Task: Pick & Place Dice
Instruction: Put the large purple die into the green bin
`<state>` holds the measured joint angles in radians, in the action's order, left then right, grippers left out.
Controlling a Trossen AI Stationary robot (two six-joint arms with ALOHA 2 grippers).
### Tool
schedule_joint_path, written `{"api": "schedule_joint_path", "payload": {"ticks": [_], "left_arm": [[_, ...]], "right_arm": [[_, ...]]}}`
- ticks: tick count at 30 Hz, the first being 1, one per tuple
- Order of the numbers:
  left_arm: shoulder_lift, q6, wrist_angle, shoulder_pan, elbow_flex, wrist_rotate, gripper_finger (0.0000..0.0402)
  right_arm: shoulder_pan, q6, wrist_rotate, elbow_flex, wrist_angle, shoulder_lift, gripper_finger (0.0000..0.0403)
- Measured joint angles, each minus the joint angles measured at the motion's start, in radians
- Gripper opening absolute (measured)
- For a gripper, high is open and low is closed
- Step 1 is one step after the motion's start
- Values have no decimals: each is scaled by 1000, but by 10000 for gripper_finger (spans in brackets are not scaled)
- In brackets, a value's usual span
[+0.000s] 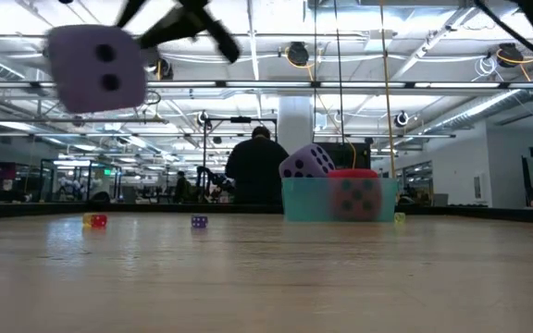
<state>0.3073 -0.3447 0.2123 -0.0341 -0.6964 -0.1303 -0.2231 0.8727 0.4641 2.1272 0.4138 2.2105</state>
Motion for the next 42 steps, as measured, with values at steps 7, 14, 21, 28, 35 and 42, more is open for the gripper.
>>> {"api": "schedule_joint_path", "payload": {"ticks": [7,14,21,28,35,42], "left_arm": [[0,0,0,0,0,0,47],[0,0,0,0,0,0,47],[0,0,0,0,0,0,47],[0,0,0,0,0,0,47],[0,0,0,0,0,0,47],[0,0,0,0,0,0,47]], "right_arm": [[2,27,226,-301,4,-278,74],[24,61,436,-612,10,-547,74],[105,58,482,-870,10,-755,74],[200,54,478,-1068,11,-914,74],[307,13,475,-1208,-1,-1019,74],[403,-87,379,-1270,-139,-1014,74]]}}
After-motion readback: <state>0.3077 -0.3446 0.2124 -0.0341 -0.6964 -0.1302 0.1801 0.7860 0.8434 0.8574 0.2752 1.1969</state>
